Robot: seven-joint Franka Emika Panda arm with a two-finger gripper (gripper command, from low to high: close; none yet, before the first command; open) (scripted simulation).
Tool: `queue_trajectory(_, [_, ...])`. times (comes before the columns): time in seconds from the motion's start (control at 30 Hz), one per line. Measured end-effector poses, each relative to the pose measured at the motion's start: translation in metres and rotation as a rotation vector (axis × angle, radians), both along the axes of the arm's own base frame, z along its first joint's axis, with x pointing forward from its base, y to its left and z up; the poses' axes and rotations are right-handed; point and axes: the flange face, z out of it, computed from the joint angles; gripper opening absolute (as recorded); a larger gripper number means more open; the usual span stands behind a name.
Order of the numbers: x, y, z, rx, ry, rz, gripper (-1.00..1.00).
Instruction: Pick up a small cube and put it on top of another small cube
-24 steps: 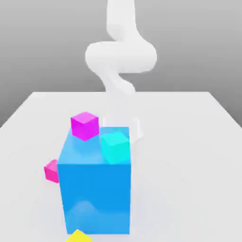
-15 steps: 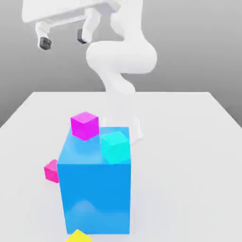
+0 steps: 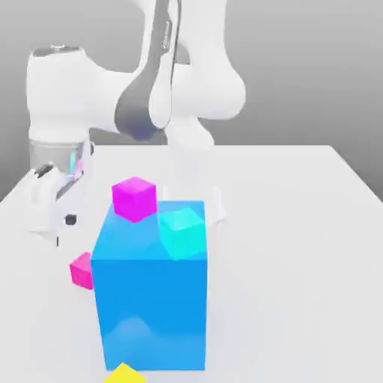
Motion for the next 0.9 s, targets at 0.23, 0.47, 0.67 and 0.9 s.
queue_trajectory(0.23, [-0.04, -0.002, -0.072, 0.058, 0.064, -0.216, 0.0])
queue_trajectory(0.47, [-0.042, -0.001, -0.105, 0.058, 0.064, -0.218, -1.0])
queue_trajectory(0.67, [-0.041, -0.002, -0.095, 0.057, 0.063, -0.218, -1.0])
queue_trajectory(0.9, [-0.035, -0.004, -0.045, 0.056, 0.062, -0.213, -1.0])
